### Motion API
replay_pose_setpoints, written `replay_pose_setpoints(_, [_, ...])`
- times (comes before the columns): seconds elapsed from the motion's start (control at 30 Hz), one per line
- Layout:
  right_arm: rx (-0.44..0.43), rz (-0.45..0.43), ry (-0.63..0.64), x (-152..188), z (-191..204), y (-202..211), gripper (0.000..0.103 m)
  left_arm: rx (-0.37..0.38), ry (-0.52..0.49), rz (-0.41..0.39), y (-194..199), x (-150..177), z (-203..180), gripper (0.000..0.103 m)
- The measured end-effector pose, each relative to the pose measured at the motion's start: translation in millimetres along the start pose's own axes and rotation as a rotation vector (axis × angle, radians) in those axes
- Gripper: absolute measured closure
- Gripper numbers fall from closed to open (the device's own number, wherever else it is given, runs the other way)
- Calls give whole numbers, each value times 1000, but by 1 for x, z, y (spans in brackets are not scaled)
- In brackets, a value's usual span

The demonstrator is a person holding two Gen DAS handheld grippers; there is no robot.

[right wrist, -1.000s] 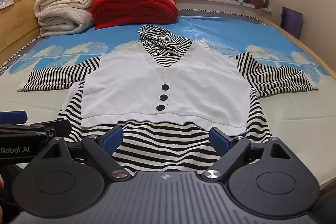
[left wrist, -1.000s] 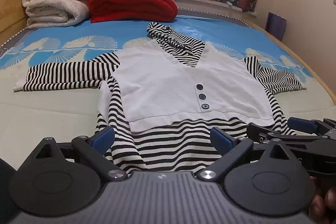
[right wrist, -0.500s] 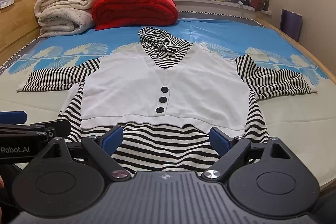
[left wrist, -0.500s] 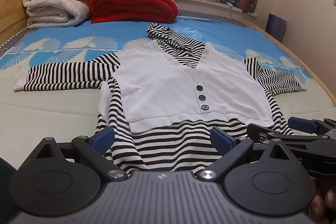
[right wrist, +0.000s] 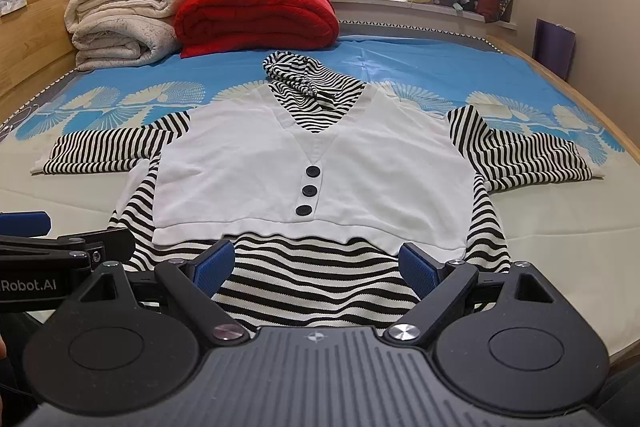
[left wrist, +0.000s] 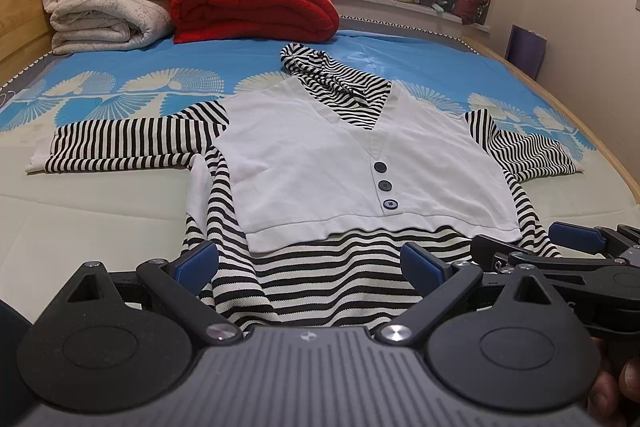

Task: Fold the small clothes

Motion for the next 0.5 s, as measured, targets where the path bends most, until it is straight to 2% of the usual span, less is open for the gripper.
replay_pose_setpoints(0.5, [2, 1, 2, 0, 0, 0, 13, 1, 0, -5, 0, -1, 0, 4])
Point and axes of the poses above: each gripper's, at about its wrist camera, not at the fingertips, and y roughly against the way its jaws point, z to its left, x to its underside, the point moved 10 cm from there along -y, roughly the way its jaws point, and after that the axes turned 5 degrees about y, right-handed, at the moved point
